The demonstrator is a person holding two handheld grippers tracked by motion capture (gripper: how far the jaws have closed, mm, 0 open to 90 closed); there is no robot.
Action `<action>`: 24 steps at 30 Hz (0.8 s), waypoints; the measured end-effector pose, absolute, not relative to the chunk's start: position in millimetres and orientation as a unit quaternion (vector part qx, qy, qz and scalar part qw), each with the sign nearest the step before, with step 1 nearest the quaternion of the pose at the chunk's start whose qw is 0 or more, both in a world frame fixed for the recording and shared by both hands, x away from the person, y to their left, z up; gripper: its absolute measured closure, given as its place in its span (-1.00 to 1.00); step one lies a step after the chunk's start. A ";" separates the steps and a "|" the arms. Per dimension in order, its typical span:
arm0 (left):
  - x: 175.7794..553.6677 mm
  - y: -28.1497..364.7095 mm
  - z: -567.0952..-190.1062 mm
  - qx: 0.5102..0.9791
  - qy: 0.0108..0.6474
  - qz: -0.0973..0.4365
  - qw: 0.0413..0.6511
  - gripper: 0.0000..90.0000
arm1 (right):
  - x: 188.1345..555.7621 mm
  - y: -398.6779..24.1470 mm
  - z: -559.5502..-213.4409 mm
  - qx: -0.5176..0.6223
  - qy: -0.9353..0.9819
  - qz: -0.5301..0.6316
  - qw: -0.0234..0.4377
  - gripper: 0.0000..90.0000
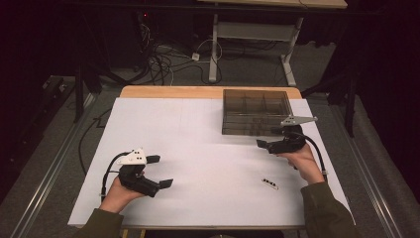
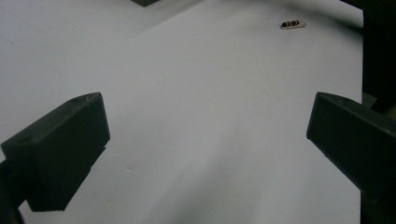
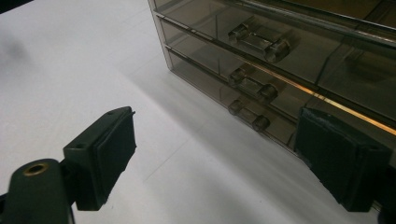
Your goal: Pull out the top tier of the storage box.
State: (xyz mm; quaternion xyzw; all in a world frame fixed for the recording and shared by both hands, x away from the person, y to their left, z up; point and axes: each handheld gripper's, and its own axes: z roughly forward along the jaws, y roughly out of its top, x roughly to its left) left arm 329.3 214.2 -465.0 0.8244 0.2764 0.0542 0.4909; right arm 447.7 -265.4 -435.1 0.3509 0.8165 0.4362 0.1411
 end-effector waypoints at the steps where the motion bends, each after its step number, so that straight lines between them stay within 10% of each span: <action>1: 329.3 214.1 -465.1 0.825 0.276 0.054 0.491 -1.00 | 447.5 -265.5 -435.2 0.351 0.816 0.436 0.144 -0.66; 24: 329.5 213.5 -465.3 0.825 0.276 0.054 0.490 -1.00 | 445.9 -265.9 -435.6 0.355 0.811 0.438 0.156 -0.43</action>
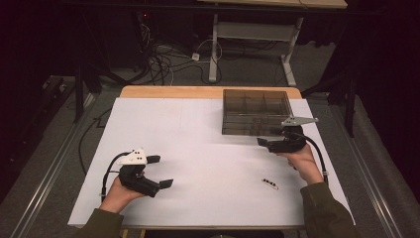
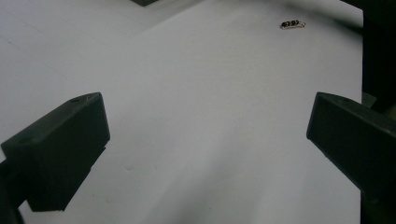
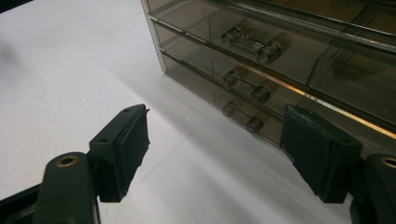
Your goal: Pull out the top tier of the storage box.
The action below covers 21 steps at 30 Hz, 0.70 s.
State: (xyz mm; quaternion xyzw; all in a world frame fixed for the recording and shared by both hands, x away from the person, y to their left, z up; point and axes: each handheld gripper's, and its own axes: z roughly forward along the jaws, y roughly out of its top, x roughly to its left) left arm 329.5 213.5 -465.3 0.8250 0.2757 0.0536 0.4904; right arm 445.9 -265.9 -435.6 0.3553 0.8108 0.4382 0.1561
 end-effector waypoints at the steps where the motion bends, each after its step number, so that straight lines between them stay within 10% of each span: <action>1: 329.5 213.5 -465.3 0.825 0.276 0.054 0.490 -1.00 | 445.7 -265.9 -435.7 0.354 0.810 0.438 0.159 -0.42; 21: 329.6 213.4 -465.3 0.825 0.275 0.054 0.490 -1.00 | 442.7 -264.4 -433.9 0.350 0.812 0.428 0.189 -0.30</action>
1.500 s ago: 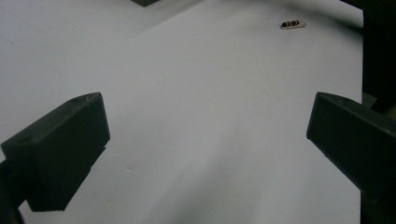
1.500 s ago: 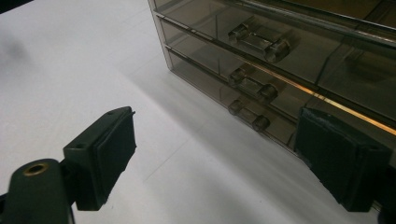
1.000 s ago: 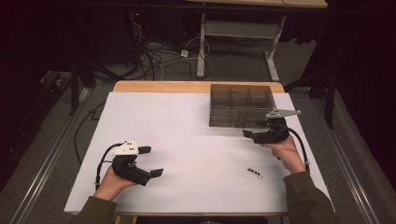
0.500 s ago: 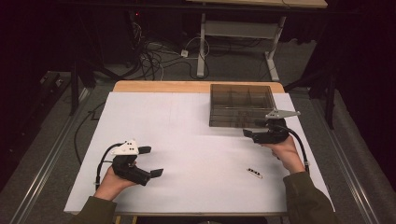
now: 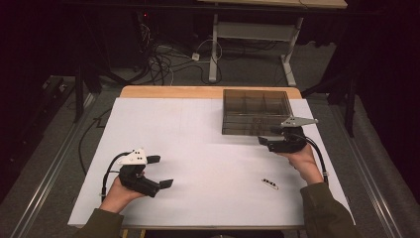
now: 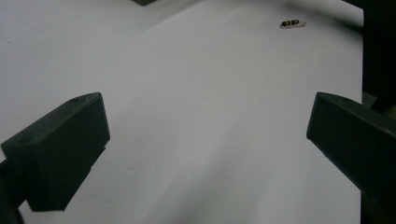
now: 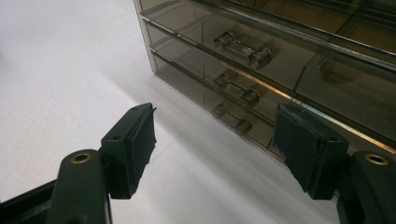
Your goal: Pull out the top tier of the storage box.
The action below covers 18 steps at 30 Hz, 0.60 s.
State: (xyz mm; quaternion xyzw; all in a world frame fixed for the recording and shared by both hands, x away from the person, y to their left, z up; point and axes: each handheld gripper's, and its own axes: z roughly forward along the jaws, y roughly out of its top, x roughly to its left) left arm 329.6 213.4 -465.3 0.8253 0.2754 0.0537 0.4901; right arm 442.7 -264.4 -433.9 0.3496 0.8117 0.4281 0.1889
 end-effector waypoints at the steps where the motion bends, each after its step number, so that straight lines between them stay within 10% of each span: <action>1: 329.6 213.4 -465.3 0.825 0.276 0.054 0.490 -1.00 | 442.7 -264.3 -433.9 0.349 0.812 0.428 0.190 -0.29; 18: 329.6 213.6 -465.3 0.825 0.275 0.054 0.490 -1.00 | 440.9 -262.1 -434.0 0.338 0.816 0.414 0.222 -0.25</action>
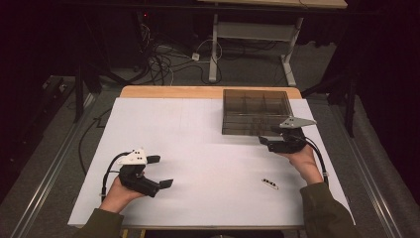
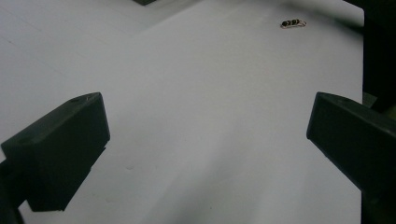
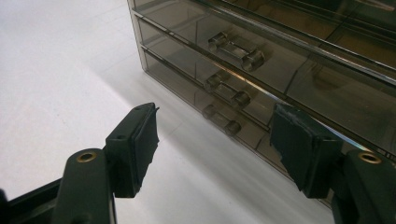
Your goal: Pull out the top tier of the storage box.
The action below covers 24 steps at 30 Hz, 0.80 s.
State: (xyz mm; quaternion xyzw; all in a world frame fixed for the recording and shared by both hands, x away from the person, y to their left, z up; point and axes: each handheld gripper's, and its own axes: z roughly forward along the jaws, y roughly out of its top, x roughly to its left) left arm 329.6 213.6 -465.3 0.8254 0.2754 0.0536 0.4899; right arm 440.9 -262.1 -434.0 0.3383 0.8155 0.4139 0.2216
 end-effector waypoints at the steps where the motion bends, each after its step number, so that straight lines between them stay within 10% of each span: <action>1: 329.6 213.7 -465.3 0.826 0.275 0.054 0.490 -1.00 | 440.8 -261.7 -434.1 0.337 0.816 0.412 0.224 -0.25; 24: 329.8 214.0 -465.4 0.826 0.275 0.053 0.489 -1.00 | 438.3 -257.7 -435.0 0.317 0.825 0.391 0.259 -0.28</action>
